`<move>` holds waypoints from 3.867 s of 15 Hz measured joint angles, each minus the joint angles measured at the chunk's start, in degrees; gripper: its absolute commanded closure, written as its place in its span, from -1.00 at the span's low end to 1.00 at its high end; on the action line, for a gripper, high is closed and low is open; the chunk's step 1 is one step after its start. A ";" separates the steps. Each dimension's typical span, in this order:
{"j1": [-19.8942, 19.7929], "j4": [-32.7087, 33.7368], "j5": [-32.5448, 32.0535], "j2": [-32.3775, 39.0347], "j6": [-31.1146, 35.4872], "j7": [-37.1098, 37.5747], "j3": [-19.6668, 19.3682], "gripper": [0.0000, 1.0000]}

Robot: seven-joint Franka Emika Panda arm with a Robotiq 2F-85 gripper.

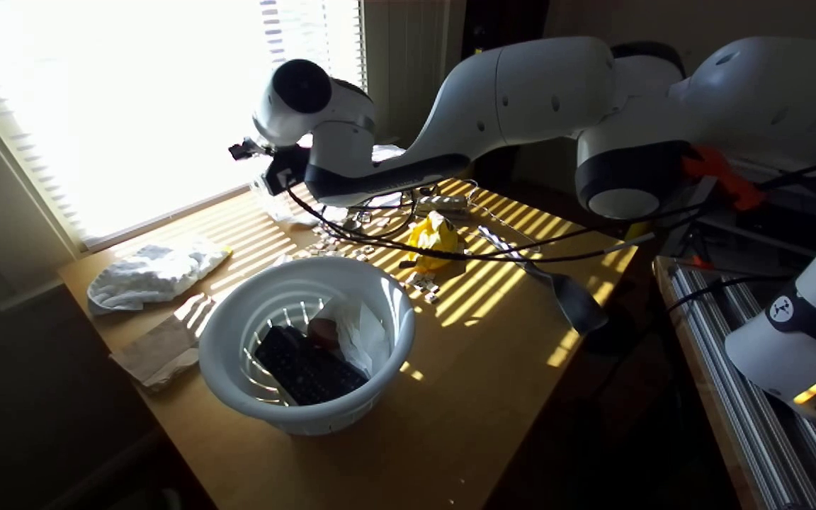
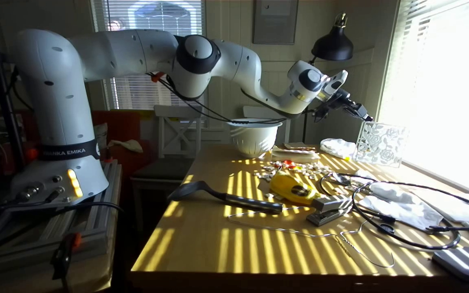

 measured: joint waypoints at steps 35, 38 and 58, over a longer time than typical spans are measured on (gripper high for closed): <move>9.60 -1.10 -8.21 7.10 1.26 25.40 -16.13 -0.52; 9.59 -1.09 -8.21 7.09 0.96 25.40 -16.18 -0.97; 4.73 -2.25 -7.39 -0.83 5.75 24.22 -15.00 0.63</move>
